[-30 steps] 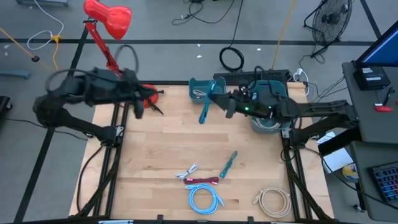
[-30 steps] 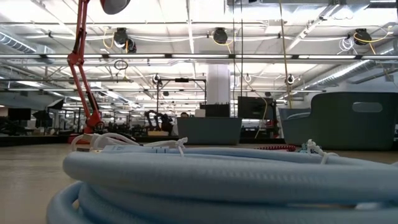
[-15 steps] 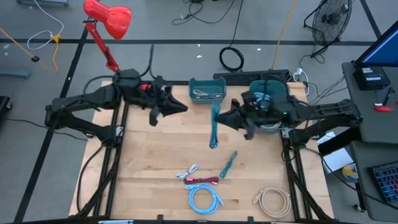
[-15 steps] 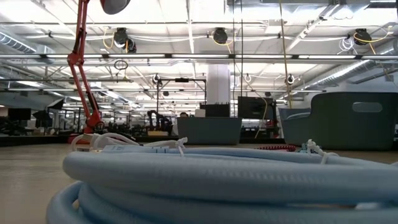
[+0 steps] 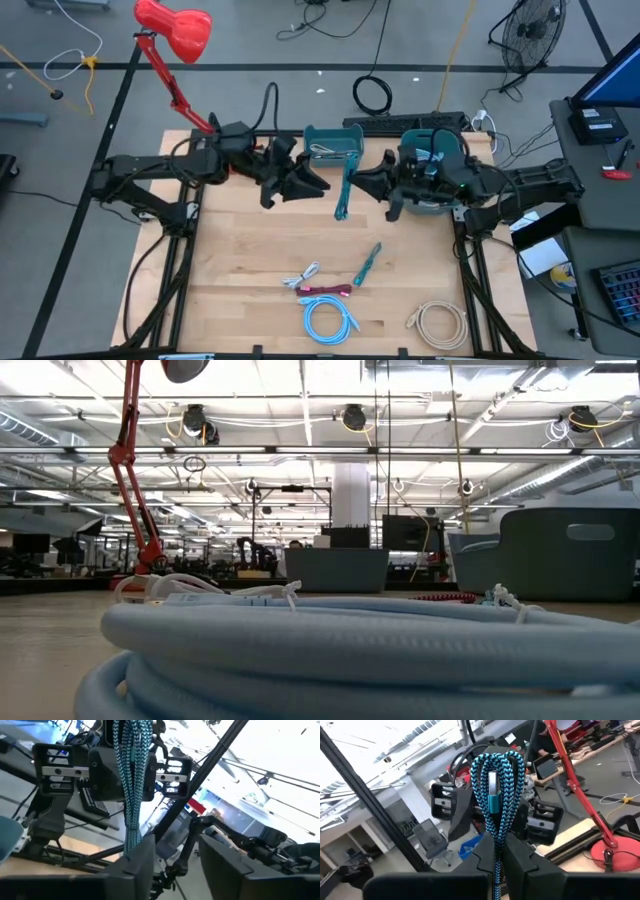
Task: Pick & Place USB Port
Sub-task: Put the top blue charger cable into the left blue bin
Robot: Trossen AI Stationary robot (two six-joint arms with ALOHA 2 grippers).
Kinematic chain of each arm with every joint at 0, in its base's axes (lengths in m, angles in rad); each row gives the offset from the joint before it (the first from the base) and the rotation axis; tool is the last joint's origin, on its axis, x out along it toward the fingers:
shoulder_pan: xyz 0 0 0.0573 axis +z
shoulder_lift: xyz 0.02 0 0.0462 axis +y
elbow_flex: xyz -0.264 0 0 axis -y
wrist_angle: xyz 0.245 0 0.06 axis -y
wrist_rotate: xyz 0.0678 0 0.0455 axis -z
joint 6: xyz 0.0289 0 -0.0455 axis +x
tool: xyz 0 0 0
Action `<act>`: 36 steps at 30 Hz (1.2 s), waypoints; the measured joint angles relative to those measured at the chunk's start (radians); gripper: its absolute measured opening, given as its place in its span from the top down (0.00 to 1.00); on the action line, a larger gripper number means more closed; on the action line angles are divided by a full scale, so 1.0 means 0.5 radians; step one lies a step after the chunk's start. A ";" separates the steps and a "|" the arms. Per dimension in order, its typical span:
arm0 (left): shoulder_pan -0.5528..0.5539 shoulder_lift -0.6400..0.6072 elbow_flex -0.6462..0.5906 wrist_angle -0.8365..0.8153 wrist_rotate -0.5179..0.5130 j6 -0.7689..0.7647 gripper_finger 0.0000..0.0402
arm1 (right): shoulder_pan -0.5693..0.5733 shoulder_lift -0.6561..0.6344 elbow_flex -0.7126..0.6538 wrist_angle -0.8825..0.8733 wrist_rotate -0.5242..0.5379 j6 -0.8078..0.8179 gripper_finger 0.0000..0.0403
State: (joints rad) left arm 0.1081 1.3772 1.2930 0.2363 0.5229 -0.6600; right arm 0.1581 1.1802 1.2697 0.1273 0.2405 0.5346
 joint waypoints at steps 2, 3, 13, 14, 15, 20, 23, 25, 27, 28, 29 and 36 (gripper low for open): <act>0.000 0.021 0.000 -0.029 0.000 0.009 0.56 | 0.000 0.013 0.000 0.023 -0.001 0.003 0.98; 0.000 0.024 0.000 -0.061 -0.007 0.013 0.55 | 0.000 0.016 0.000 0.036 -0.001 0.004 0.98; 0.029 0.021 0.000 -0.152 -0.164 0.098 0.53 | 0.000 0.022 0.000 0.039 0.049 -0.010 0.98; 0.034 0.021 0.000 -0.160 -0.173 0.101 0.53 | 0.000 0.029 0.001 0.050 0.049 -0.013 0.98; 0.031 0.021 0.000 -0.167 -0.174 0.106 0.53 | -0.002 0.033 0.001 0.053 0.049 -0.018 0.98; 0.031 0.059 0.001 -0.127 -0.175 0.102 0.53 | -0.027 0.061 0.001 0.049 0.044 -0.011 0.98; 0.027 0.074 0.002 -0.107 -0.183 0.099 0.53 | -0.032 0.072 0.001 0.054 0.048 -0.004 0.98; 0.025 0.087 0.004 -0.111 -0.189 0.098 0.53 | -0.045 0.081 0.002 0.058 0.046 -0.004 0.98; 0.013 0.096 -0.001 -0.119 -0.190 0.095 0.53 | -0.047 0.085 0.002 0.048 0.041 -0.002 0.98; 0.006 0.094 -0.001 -0.116 -0.203 0.096 0.53 | -0.047 0.086 0.002 0.048 0.041 0.002 0.98; 0.001 0.090 0.000 -0.106 -0.212 0.099 0.53 | -0.047 0.084 0.002 0.051 0.041 0.004 0.98; 0.002 0.089 0.002 -0.107 -0.213 0.097 0.53 | -0.055 0.092 0.002 0.052 0.042 0.005 0.98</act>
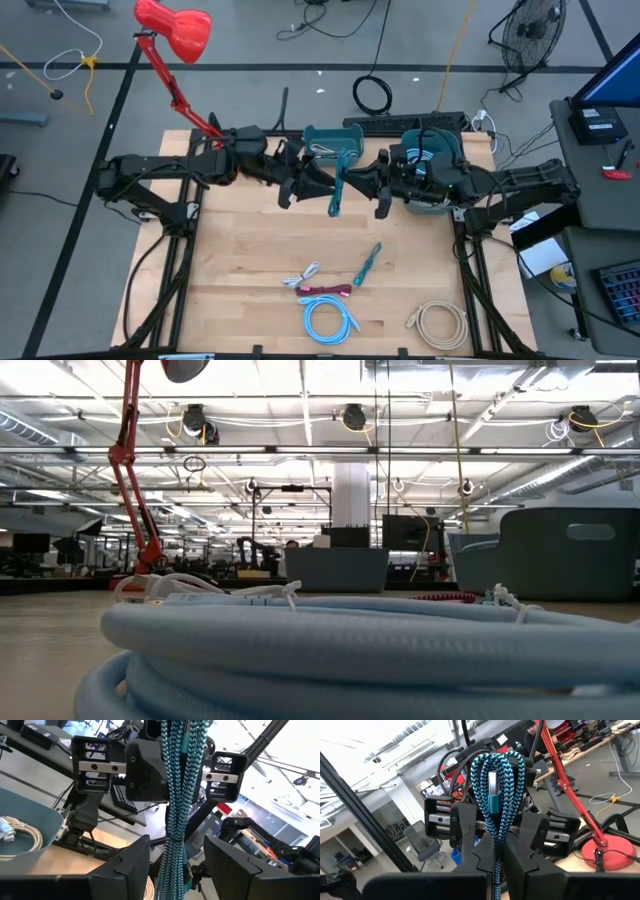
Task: Pick & Place USB Port
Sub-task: Put the top blue charger cable into the left blue bin
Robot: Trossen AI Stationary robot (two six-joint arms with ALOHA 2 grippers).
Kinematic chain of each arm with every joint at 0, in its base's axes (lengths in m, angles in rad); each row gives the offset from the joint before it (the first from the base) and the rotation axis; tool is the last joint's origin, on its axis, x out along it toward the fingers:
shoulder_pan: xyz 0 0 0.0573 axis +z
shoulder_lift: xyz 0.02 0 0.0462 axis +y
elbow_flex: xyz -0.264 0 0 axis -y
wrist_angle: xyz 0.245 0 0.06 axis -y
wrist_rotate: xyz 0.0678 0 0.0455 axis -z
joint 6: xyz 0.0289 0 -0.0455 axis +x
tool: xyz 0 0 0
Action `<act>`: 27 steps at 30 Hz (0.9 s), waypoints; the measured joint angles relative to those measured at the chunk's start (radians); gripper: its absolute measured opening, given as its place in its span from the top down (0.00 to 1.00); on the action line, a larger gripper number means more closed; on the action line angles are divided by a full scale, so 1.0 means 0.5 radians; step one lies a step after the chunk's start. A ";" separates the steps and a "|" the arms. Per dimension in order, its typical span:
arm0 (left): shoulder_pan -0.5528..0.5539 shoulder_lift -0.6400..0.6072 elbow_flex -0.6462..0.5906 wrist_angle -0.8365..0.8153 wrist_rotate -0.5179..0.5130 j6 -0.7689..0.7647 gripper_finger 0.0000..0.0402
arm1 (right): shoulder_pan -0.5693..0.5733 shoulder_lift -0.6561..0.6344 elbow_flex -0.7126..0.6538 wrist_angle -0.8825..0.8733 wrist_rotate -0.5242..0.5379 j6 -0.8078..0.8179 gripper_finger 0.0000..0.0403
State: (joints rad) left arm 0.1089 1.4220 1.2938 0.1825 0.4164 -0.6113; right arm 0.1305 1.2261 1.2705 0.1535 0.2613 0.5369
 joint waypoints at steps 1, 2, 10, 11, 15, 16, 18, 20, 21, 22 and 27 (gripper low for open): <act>0.000 -0.001 0.000 0.005 0.000 -0.003 0.53 | 0.000 -0.001 0.000 0.003 0.000 0.000 0.98; 0.000 -0.001 0.000 0.006 0.000 -0.008 0.53 | 0.000 -0.002 0.000 0.006 0.000 0.000 0.98; -0.001 -0.001 0.000 0.004 -0.035 -0.027 0.53 | -0.013 -0.001 0.000 0.001 0.007 -0.005 0.98; -0.001 -0.001 0.000 0.004 -0.036 -0.033 0.53 | -0.013 -0.001 0.000 0.000 0.008 -0.006 0.98; -0.012 -0.001 0.000 0.003 -0.052 -0.036 0.53 | -0.022 -0.001 0.000 0.001 0.009 -0.005 0.98; -0.014 -0.001 0.000 0.003 -0.056 -0.033 0.53 | -0.025 0.010 0.000 0.004 0.008 -0.005 0.98; -0.014 -0.001 0.000 0.003 -0.058 -0.034 0.53 | -0.033 0.024 0.000 0.009 0.006 -0.001 0.98; -0.014 -0.001 0.000 0.003 -0.067 -0.038 0.53 | -0.037 0.032 -0.002 0.000 0.001 0.001 0.98; -0.014 -0.001 0.000 0.003 -0.068 -0.039 0.53 | -0.037 0.042 -0.002 0.013 0.002 0.006 0.98; -0.013 -0.001 0.000 0.003 -0.071 -0.039 0.53 | -0.042 0.052 -0.002 0.030 0.001 0.008 0.98; -0.014 0.026 0.000 -0.004 -0.069 -0.052 0.53 | -0.051 0.065 -0.002 0.057 -0.007 0.008 0.98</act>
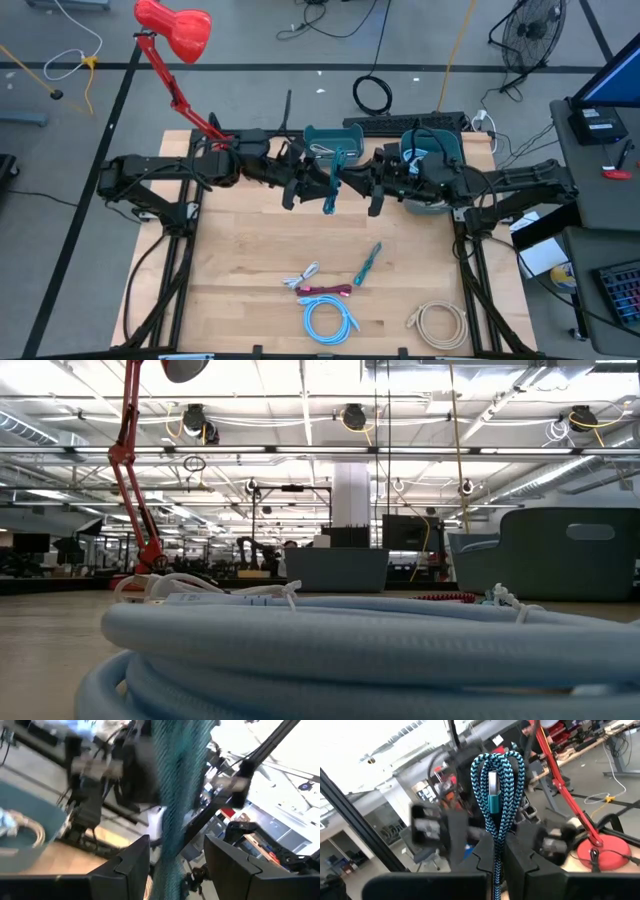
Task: Pick & Place USB Port
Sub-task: Put the top blue charger cable into the left blue bin
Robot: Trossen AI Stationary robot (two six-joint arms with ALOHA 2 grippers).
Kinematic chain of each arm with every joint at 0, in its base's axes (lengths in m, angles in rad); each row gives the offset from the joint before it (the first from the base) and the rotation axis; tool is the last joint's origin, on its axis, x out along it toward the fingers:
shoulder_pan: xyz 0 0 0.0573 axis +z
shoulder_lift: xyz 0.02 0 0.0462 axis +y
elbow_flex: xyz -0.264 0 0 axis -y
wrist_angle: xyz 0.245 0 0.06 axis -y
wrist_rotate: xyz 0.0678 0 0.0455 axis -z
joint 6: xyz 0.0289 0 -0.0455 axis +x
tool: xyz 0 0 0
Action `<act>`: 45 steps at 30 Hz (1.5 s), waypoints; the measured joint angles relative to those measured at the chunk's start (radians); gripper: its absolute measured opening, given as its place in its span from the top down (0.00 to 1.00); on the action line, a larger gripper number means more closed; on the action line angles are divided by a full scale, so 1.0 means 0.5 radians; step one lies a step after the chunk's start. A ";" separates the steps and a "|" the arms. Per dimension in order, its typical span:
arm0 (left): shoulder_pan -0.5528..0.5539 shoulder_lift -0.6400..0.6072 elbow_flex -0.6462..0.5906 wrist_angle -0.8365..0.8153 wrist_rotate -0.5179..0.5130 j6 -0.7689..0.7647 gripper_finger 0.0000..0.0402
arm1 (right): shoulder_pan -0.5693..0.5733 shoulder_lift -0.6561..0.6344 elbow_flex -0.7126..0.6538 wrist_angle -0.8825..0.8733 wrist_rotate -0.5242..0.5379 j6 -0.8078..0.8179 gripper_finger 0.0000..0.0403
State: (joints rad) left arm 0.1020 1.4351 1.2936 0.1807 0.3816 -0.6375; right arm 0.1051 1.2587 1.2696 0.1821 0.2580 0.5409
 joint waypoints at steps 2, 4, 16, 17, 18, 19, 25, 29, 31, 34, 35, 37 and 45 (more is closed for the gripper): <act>-0.002 0.007 -0.001 -0.004 0.006 -0.002 0.53 | -0.003 -0.005 0.000 0.014 0.000 -0.003 0.98; -0.011 0.034 0.003 0.029 0.016 -0.001 0.56 | -0.008 -0.003 0.000 0.008 0.000 -0.006 0.98; -0.001 0.075 -0.002 0.086 0.173 -0.003 0.95 | -0.011 -0.004 0.002 0.018 -0.011 -0.023 0.98; 0.003 0.075 -0.002 0.090 0.174 -0.017 0.94 | -0.011 -0.004 0.002 0.018 -0.010 -0.045 0.97; 0.010 0.075 -0.002 0.091 0.178 -0.036 0.94 | -0.011 -0.004 0.002 0.017 -0.010 -0.069 0.96; 0.016 0.075 -0.002 0.090 0.185 -0.050 0.94 | -0.011 -0.004 0.002 0.016 -0.009 -0.089 0.95; 0.057 0.074 -0.001 0.109 0.279 -0.092 0.96 | -0.011 -0.017 0.002 -0.019 -0.006 -0.128 0.81; 0.087 0.071 -0.001 0.101 0.307 -0.106 0.96 | 0.004 -0.055 0.000 -0.026 -0.002 -0.155 0.73; 0.111 0.058 -0.001 0.088 0.324 -0.105 0.96 | 0.005 -0.083 0.000 -0.027 -0.001 -0.171 0.69; 0.164 0.041 0.007 0.080 0.331 -0.092 0.96 | 0.016 -0.129 0.000 -0.057 -0.001 -0.168 0.65; 0.191 0.040 0.015 0.050 0.340 -0.089 0.96 | 0.021 -0.145 0.000 -0.068 0.002 -0.167 0.64; 0.261 0.045 0.038 -0.070 0.386 -0.038 0.96 | 0.032 -0.178 0.000 -0.065 0.004 -0.167 0.63; 0.723 0.233 0.384 -1.183 0.422 0.636 0.96 | 0.140 -0.274 0.000 -0.178 0.013 -0.216 0.65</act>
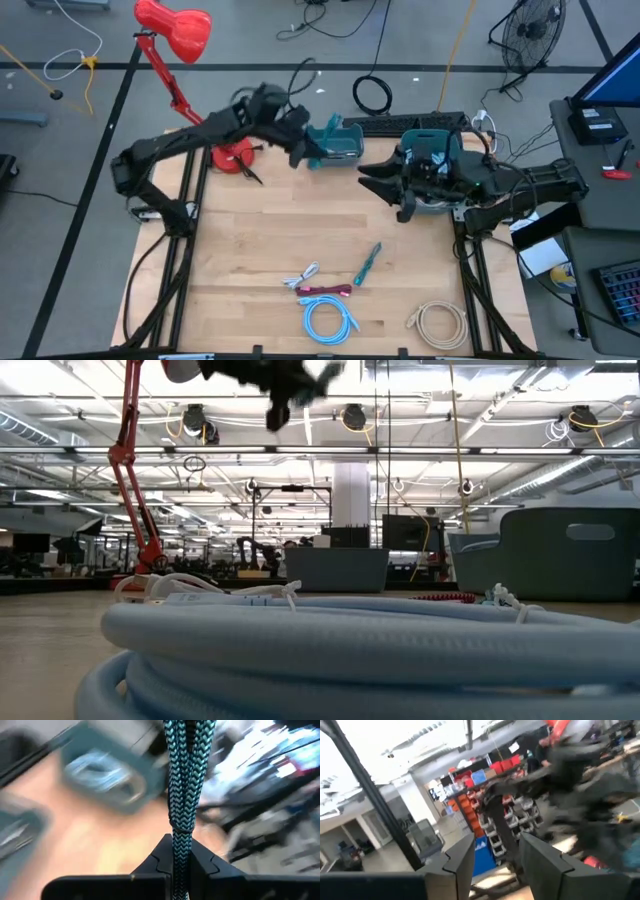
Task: Pick & Place USB Port
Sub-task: Put the top blue charger cable into the left blue bin
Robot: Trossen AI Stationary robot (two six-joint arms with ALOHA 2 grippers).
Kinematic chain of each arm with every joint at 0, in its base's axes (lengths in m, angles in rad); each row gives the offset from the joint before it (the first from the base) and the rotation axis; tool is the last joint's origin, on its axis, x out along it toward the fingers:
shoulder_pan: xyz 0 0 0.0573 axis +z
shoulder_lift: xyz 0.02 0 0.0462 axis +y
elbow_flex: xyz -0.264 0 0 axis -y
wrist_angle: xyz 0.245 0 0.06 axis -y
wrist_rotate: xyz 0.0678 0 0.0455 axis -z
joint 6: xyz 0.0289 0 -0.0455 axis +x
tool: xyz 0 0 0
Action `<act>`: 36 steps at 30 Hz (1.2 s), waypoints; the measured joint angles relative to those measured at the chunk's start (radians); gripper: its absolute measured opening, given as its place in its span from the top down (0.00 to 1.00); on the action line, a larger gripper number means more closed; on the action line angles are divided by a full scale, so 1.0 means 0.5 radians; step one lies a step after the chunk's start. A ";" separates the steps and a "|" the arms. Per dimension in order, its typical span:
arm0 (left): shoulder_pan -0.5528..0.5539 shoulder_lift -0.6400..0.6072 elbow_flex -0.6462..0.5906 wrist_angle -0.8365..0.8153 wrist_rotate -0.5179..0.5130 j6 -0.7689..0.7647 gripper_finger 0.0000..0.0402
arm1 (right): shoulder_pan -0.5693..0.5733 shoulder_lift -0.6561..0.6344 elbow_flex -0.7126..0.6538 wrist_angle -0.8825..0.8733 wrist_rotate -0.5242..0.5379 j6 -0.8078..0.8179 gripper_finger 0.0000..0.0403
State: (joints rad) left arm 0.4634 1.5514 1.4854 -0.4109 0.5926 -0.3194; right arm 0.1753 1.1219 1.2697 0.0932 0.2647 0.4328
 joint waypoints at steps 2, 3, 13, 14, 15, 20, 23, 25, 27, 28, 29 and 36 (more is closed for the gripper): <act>0.099 0.111 0.128 -0.185 0.000 0.155 0.96 | 0.027 -0.006 0.000 -0.071 0.036 -0.001 0.65; 0.145 0.161 0.194 -0.265 0.002 0.220 0.96 | 0.042 -0.006 0.000 -0.106 0.061 -0.001 0.65; 0.224 0.797 0.856 -0.810 -0.254 0.882 0.96 | 0.133 0.004 0.000 -0.518 0.206 0.182 0.65; 0.212 0.861 0.922 -0.857 -0.325 0.950 0.96 | 0.139 0.003 0.000 -0.534 0.207 0.202 0.65; 0.198 0.923 0.985 -0.906 -0.401 1.017 0.96 | 0.145 0.002 0.000 -0.548 0.205 0.217 0.65; 0.131 1.115 1.206 -1.052 -0.664 1.310 0.96 | 0.172 0.002 0.000 -0.677 0.204 0.334 0.65; 0.118 1.183 1.211 -1.075 -0.768 1.403 0.96 | 0.191 0.002 0.000 -0.752 0.205 0.415 0.65; 0.117 1.235 1.208 -1.091 -0.834 1.445 0.96 | 0.208 0.002 0.000 -0.766 0.204 0.441 0.65; 0.117 1.274 1.207 -1.100 -0.874 1.457 0.96 | 0.223 0.002 0.000 -0.764 0.205 0.460 0.65; 0.119 1.297 1.207 -1.107 -0.889 1.458 0.96 | 0.229 0.002 0.000 -0.766 0.206 0.470 0.65; 0.126 1.315 1.207 -1.113 -0.898 1.458 0.96 | 0.233 0.002 0.000 -0.764 0.208 0.472 0.65; 0.158 1.429 1.207 -1.148 -0.946 1.493 0.96 | 0.231 0.002 0.000 -0.764 0.212 0.473 0.65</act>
State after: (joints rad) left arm 0.5424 2.2657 2.0888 -0.9851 0.1194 0.4270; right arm 0.2907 1.1229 1.2697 -0.2889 0.3708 0.6693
